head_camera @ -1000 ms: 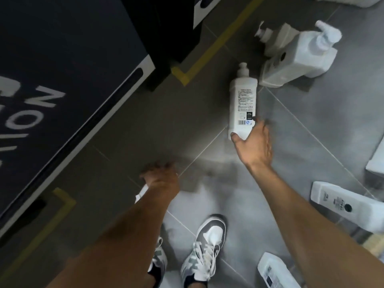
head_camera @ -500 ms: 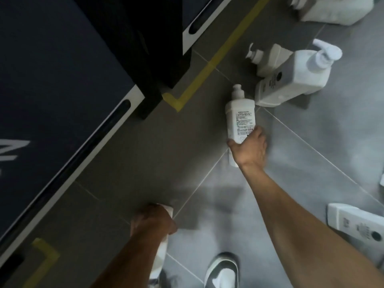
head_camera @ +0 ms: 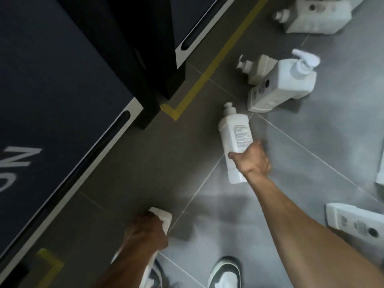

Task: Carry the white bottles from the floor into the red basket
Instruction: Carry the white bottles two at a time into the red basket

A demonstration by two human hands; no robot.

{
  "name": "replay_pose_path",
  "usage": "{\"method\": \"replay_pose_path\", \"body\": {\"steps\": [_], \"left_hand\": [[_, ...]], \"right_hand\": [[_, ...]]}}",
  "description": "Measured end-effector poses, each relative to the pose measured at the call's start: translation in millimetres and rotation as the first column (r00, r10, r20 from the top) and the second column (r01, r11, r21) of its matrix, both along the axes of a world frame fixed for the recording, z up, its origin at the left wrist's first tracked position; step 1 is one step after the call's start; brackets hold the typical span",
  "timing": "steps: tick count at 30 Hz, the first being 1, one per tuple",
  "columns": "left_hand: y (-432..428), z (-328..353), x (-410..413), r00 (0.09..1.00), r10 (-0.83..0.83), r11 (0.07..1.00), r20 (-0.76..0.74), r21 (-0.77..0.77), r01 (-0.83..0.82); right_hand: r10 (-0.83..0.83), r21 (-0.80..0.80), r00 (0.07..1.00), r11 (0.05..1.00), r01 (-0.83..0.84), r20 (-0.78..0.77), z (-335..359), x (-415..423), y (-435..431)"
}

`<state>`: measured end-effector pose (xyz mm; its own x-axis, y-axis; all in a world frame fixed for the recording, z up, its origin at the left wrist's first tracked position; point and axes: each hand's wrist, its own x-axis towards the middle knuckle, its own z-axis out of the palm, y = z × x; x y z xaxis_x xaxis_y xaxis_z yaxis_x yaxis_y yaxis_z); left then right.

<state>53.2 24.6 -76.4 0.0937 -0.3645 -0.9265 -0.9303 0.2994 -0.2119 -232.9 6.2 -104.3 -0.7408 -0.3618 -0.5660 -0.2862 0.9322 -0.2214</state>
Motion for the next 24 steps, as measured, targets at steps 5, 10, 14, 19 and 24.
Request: {"method": "replay_pose_path", "body": {"steps": [5,10,14,19,24], "left_hand": [[-8.1,84.0,-13.4,0.993,0.069,0.997,-0.093,-0.04,-0.073],[-10.4,203.4,-38.4,0.981,0.045,0.979,-0.189,-0.185,-0.081],[-1.9,308.4,-47.4,0.961,-0.018,0.957,-0.276,-0.284,-0.064],[0.7,450.8,-39.1,0.927,-0.157,0.906,-0.34,-0.424,-0.002],[-1.1,581.8,-19.8,0.906,-0.201,0.857,-0.373,-0.515,-0.022]], "right_hand": [[-0.068,0.004,0.991,0.998,0.068,0.117,80.5,22.7,47.9],[-0.186,-0.013,0.967,0.981,0.192,0.176,195.1,47.1,88.3],[-0.204,-0.037,0.964,0.976,0.214,0.171,300.6,57.3,109.8],[-0.235,-0.112,0.963,0.962,0.25,0.134,440.0,63.9,125.3],[-0.297,-0.22,0.946,0.922,0.319,0.128,571.7,79.2,136.0]]}}
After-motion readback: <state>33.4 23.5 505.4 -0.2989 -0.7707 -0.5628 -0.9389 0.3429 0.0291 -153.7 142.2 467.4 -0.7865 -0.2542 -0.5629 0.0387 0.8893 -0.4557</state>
